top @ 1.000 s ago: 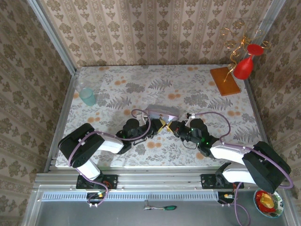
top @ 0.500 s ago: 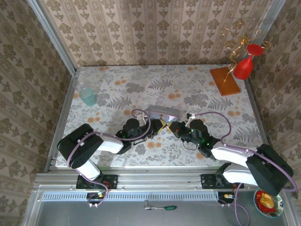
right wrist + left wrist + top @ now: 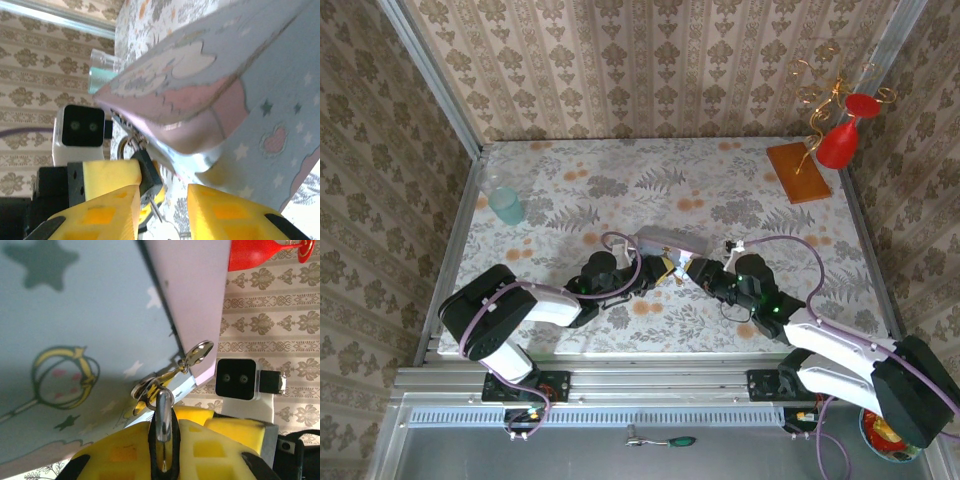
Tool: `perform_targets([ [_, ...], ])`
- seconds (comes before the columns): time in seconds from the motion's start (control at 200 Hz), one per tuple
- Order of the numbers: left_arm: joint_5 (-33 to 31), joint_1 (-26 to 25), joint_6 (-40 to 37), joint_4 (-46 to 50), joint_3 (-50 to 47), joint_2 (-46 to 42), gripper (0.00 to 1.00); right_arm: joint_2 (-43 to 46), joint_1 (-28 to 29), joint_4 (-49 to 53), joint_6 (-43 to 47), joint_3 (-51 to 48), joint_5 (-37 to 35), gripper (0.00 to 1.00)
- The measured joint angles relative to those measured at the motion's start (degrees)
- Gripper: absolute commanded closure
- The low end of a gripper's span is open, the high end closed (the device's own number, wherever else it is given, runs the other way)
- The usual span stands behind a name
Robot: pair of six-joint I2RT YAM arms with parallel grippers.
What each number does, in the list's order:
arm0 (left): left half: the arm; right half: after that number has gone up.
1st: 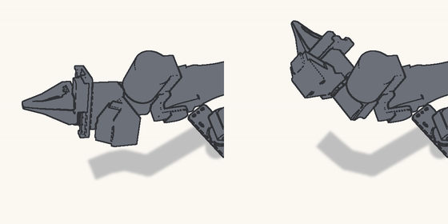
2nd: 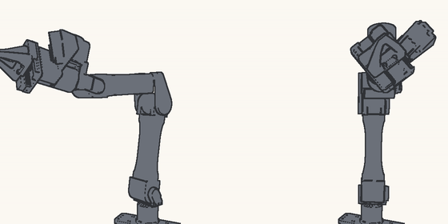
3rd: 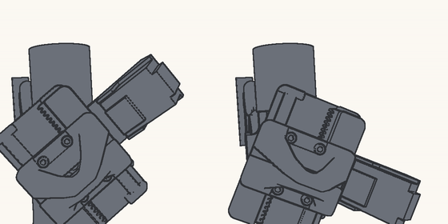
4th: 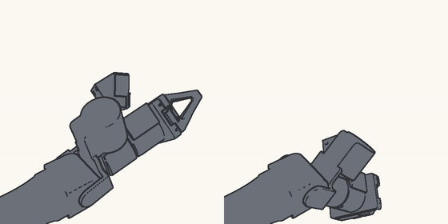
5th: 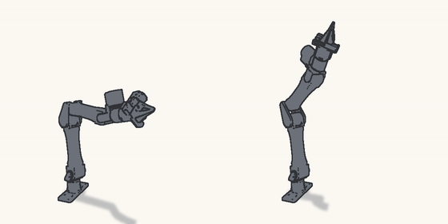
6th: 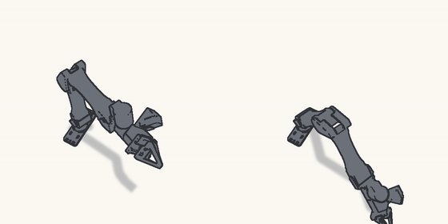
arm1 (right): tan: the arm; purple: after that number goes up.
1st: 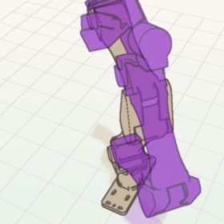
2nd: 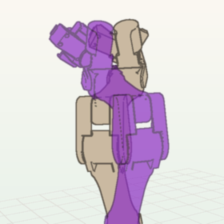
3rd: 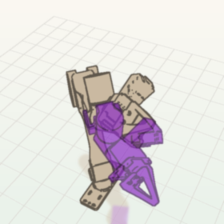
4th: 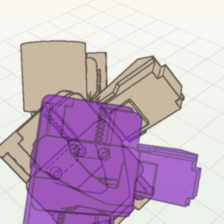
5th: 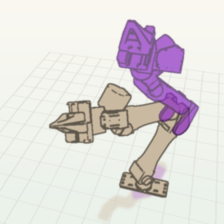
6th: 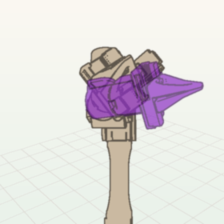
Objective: Unlock the padlock with the key
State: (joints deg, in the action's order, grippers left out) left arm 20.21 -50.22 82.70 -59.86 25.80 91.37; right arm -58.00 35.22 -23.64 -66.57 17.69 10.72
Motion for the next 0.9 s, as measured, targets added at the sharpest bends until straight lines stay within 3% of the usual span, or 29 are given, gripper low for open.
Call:
perform_targets([
  [0.36, 0.22, 0.04, 0.0, -0.04, 0.0, 0.0, 1.0, -0.17, 3.85, 1.81, -1.38, -0.81, -0.96, 0.66],
  [0.77, 0.33, 0.07, -0.07, 0.81, 0.0, 0.0, 1.0, -1.7, 4.96, 0.79, -2.43, -0.72, -1.44, 0.88],
  [0.9, 0.02, 0.33, -0.39, 1.07, 0.0, 0.0, 1.0, -2.45, 4.98, -0.09, -2.45, -0.63, -1.51, 0.89],
])
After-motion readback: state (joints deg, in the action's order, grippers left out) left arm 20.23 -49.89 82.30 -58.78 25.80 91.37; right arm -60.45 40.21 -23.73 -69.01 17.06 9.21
